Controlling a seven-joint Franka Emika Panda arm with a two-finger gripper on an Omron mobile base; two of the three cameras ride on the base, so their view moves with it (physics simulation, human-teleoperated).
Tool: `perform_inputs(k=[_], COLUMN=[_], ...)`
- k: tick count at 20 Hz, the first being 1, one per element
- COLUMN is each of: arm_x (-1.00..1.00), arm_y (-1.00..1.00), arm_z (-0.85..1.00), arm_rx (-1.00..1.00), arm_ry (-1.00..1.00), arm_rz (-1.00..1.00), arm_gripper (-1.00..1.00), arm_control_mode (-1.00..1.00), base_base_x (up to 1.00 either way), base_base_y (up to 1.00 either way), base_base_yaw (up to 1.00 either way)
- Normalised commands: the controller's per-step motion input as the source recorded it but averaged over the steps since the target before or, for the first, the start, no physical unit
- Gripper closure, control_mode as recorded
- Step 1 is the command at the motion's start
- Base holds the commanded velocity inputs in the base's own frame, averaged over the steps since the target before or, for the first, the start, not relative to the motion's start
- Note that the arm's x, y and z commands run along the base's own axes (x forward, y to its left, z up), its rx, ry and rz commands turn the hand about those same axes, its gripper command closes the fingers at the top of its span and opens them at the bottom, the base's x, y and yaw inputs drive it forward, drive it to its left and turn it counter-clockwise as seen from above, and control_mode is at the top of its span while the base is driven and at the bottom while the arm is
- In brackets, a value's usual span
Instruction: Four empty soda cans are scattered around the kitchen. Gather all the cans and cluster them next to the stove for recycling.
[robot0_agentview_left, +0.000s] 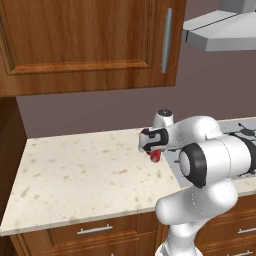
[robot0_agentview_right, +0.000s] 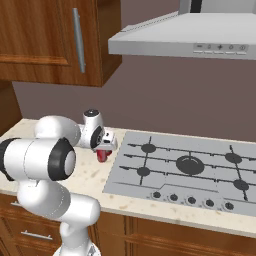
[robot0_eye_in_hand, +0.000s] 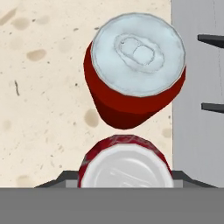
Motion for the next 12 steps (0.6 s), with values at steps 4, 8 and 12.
perform_inputs(k=[4,8,12], arm_x=[0.00,0.00,0.00], arm_y=[0.00,0.00,0.00], arm_z=[-0.03,-0.05,-0.07], arm_rx=[0.00,0.00,0.00], arm_ry=[0.01,0.01,0.00], arm_rz=[0.01,0.02,0.02], arm_gripper=[1.00,1.00,1.00], arm_control_mode=[-1.00,-1.00,-1.00], base_base_x=[0.00,0.00,0.00], base_base_y=[0.00,0.00,0.00], base_base_yaw=[0.00,0.00,0.00])
